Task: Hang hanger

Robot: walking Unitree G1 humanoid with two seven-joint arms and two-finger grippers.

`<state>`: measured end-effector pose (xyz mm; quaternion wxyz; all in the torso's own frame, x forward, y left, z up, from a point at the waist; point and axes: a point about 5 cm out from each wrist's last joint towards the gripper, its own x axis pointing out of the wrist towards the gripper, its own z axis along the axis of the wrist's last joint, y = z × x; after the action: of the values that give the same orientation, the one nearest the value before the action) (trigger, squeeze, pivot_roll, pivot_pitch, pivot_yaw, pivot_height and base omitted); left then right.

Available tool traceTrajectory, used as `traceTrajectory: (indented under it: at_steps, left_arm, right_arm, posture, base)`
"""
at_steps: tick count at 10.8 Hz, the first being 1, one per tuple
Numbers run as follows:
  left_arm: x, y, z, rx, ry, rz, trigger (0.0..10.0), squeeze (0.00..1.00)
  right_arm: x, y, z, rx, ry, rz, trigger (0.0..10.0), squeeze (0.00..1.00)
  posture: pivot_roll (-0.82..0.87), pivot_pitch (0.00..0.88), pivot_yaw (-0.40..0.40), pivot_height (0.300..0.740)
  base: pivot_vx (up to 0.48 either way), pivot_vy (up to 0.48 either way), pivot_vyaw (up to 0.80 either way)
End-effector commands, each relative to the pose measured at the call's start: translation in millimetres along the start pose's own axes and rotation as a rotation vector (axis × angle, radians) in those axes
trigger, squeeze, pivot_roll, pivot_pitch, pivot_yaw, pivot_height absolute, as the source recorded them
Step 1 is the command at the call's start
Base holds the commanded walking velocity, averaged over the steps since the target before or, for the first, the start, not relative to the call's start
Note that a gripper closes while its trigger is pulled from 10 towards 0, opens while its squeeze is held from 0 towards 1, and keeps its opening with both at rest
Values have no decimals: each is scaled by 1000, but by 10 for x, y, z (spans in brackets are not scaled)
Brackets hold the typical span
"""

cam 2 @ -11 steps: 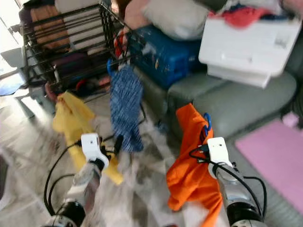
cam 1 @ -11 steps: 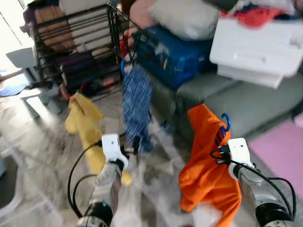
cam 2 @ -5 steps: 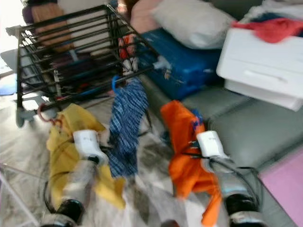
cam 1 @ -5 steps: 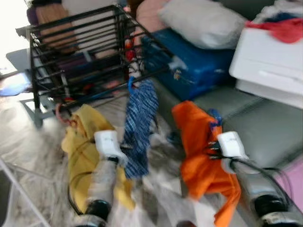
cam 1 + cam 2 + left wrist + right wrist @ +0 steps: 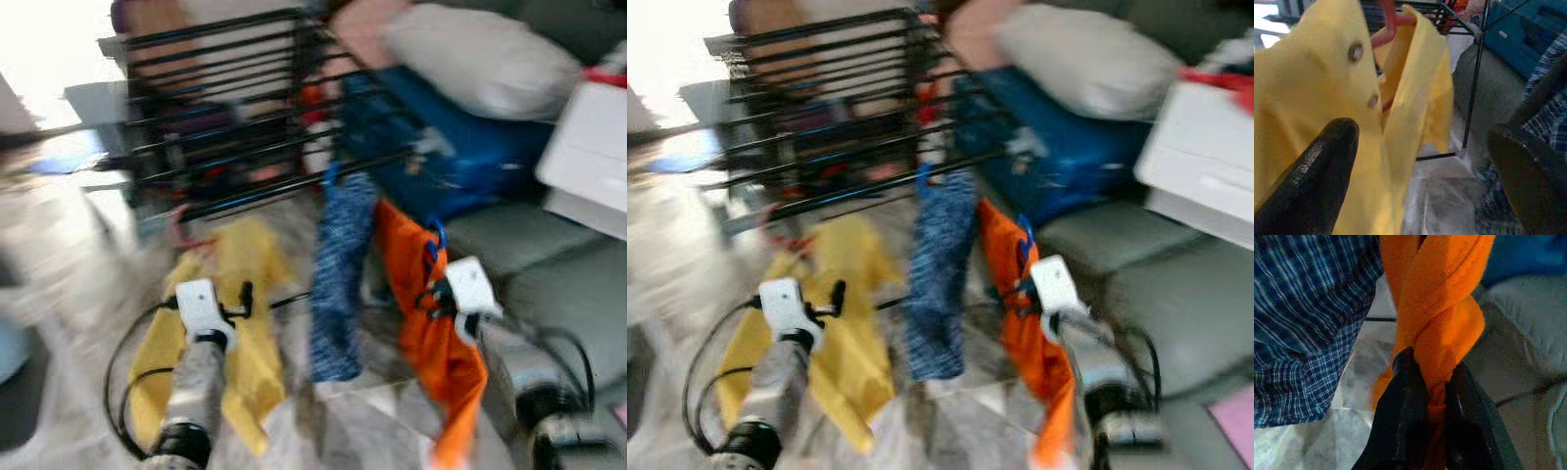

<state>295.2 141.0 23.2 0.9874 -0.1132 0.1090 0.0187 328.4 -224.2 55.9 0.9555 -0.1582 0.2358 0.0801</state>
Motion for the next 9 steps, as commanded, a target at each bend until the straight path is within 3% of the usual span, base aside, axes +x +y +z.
traceTrajectory:
  at_steps: [1,4,7,8,9]
  left_arm:
    - [5,25,22,24,-1,11,10000,0]
    - [9,41,61,28,-20,31,10000,0]
    - [2,118,89,31,-40,71,10000,0]
    - [-3,118,88,32,-40,72,10000,0]
    - [-5,110,86,37,-39,67,10000,0]
  right_arm:
    - [46,-1,238,-18,-76,-1,10000,0]
    - [129,-11,513,-32,-108,-33,10000,0]
    - [149,-114,521,-4,-61,-154,10000,0]
    - [169,-80,542,33,-55,-135,10000,0]
    - [225,115,663,68,-82,-29,10000,0]
  posture:
    - [-255,0,90,740]
    - [-222,0,65,740]
    - [-185,0,34,740]
    - [-178,0,35,740]
    - [-169,0,36,740]
  base:
    - [0,0,0]
    - [0,0,0]
    - [0,0,0]
    - [0,0,0]
    - [0,0,0]
